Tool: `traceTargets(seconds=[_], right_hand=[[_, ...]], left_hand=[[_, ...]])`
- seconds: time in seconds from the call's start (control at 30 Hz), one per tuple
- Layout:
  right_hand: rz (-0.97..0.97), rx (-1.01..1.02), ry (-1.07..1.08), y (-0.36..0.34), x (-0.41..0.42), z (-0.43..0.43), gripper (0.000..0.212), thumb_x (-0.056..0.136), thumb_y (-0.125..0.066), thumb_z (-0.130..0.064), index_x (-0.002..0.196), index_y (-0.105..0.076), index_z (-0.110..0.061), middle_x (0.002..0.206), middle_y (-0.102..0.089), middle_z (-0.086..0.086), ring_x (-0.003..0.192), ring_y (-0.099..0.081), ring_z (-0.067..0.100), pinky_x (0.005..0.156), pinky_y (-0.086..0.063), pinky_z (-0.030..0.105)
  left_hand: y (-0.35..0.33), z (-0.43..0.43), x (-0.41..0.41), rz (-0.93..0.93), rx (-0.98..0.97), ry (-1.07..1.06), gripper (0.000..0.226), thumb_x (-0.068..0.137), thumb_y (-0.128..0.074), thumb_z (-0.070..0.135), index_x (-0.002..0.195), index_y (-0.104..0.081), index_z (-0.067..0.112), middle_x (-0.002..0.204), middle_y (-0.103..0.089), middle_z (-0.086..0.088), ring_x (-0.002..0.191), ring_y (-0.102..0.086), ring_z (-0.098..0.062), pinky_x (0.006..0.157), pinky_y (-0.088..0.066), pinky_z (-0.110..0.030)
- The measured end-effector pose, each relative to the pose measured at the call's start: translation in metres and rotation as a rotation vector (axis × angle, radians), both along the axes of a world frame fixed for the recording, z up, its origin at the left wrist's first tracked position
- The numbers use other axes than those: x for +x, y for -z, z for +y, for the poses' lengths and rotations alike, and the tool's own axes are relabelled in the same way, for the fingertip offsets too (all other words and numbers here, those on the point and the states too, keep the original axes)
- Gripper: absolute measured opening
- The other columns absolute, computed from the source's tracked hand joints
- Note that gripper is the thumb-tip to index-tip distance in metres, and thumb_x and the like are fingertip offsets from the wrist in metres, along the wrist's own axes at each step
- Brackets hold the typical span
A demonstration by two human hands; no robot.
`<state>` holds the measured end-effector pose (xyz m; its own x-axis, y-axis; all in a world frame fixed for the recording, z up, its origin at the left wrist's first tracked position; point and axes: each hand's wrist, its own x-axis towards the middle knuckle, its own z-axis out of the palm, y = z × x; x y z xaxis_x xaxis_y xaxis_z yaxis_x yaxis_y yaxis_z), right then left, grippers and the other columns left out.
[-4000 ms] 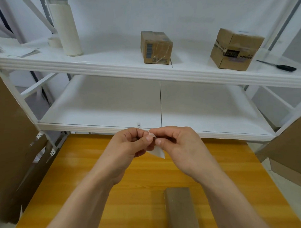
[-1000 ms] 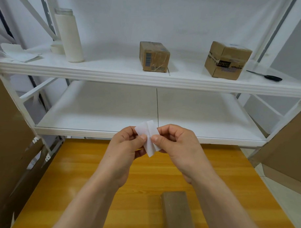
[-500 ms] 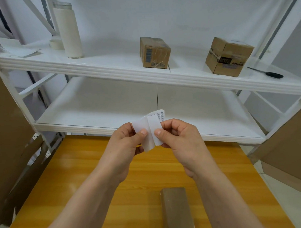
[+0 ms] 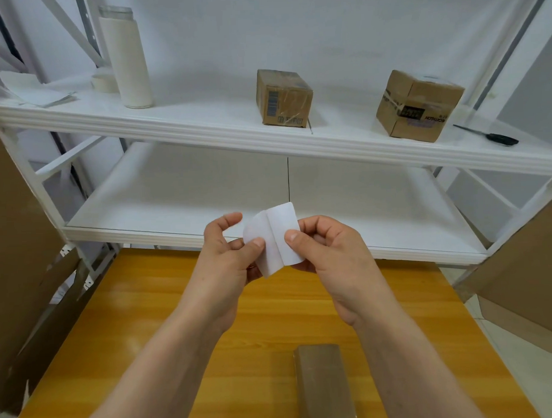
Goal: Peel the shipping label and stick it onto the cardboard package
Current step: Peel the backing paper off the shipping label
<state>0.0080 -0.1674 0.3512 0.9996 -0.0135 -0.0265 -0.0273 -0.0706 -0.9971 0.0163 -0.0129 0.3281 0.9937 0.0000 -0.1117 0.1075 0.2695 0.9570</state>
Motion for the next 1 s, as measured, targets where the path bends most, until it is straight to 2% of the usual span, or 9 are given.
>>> traceTargets(seconds=[0.1,0.23,0.33,0.43,0.53,0.67,0.83,1.0], right_hand=[[0.013,0.034,-0.004,-0.0006,-0.0001,0.0004,0.004,0.094,-0.067,-0.019,0.091,-0.070,-0.017,0.080,-0.077,-0.003,0.080,-0.072,0.013,0.076,-0.059,0.032],[0.013,0.043,-0.010,-0.0014,-0.0009,0.0014,0.005,0.093,-0.067,-0.017,0.094,-0.070,-0.013,0.079,-0.076,-0.001,0.075,-0.071,0.011,0.072,-0.057,0.029],[0.011,0.014,-0.016,-0.0010,-0.0010,0.0015,0.007,0.093,-0.067,-0.018,0.095,-0.070,-0.012,0.082,-0.077,0.001,0.077,-0.071,0.013,0.073,-0.057,0.029],[0.014,0.018,-0.022,-0.0008,-0.0010,0.0015,0.007,0.093,-0.067,-0.018,0.095,-0.070,-0.012,0.086,-0.078,0.004,0.082,-0.073,0.017,0.077,-0.058,0.033],[0.009,0.016,-0.022,-0.0007,-0.0014,0.0013,0.005,0.093,-0.067,-0.019,0.093,-0.070,-0.015,0.083,-0.077,0.000,0.082,-0.072,0.014,0.078,-0.058,0.034],[0.019,0.033,-0.018,0.0009,-0.0013,0.0012,0.004,0.093,-0.067,-0.018,0.090,-0.070,-0.017,0.082,-0.077,-0.001,0.082,-0.072,0.015,0.078,-0.060,0.034],[0.034,0.074,-0.008,0.0017,-0.0010,0.0008,0.009,0.094,-0.065,-0.016,0.086,-0.067,-0.018,0.082,-0.075,-0.002,0.079,-0.071,0.012,0.073,-0.059,0.031],[0.046,0.074,-0.010,0.0016,-0.0022,0.0009,0.007,0.095,-0.063,-0.017,0.089,-0.067,-0.017,0.087,-0.075,0.000,0.082,-0.070,0.012,0.075,-0.060,0.031]], left_hand=[[-0.0004,0.0004,-0.0005,-0.019,0.010,-0.004,0.055,0.097,-0.058,0.003,0.133,-0.037,0.038,0.095,-0.069,-0.015,0.089,-0.071,-0.028,0.073,-0.057,-0.037],[-0.0004,0.0002,-0.0014,-0.005,0.036,0.021,0.033,0.099,-0.054,0.002,0.121,-0.054,0.027,0.104,-0.071,-0.014,0.091,-0.069,-0.029,0.074,-0.056,-0.037],[-0.0004,-0.0005,-0.0018,0.038,-0.003,0.021,0.018,0.097,-0.060,0.015,0.114,-0.061,0.021,0.119,-0.067,-0.016,0.103,-0.067,-0.036,0.077,-0.055,-0.040],[-0.0012,-0.0006,-0.0014,0.046,-0.041,0.008,0.034,0.090,-0.069,0.024,0.121,-0.058,0.019,0.123,-0.066,-0.017,0.107,-0.068,-0.034,0.074,-0.054,-0.038],[-0.0005,0.0008,0.0000,0.044,-0.055,-0.011,0.048,0.087,-0.072,0.015,0.129,-0.049,0.020,0.117,-0.068,-0.014,0.102,-0.069,-0.032,0.075,-0.055,-0.039],[0.0004,0.0023,0.0010,0.070,-0.074,-0.025,0.053,0.087,-0.071,0.007,0.133,-0.047,0.020,0.112,-0.070,-0.011,0.097,-0.069,-0.030,0.072,-0.054,-0.037],[0.0020,0.0038,0.0016,0.117,-0.102,0.007,0.042,0.090,-0.067,0.005,0.129,-0.056,0.015,0.118,-0.071,-0.013,0.100,-0.069,-0.030,0.074,-0.055,-0.037],[0.0023,0.0031,-0.0004,0.116,-0.033,0.054,0.025,0.093,-0.061,0.006,0.117,-0.067,0.014,0.110,-0.076,-0.010,0.096,-0.068,-0.027,0.074,-0.053,-0.036]])
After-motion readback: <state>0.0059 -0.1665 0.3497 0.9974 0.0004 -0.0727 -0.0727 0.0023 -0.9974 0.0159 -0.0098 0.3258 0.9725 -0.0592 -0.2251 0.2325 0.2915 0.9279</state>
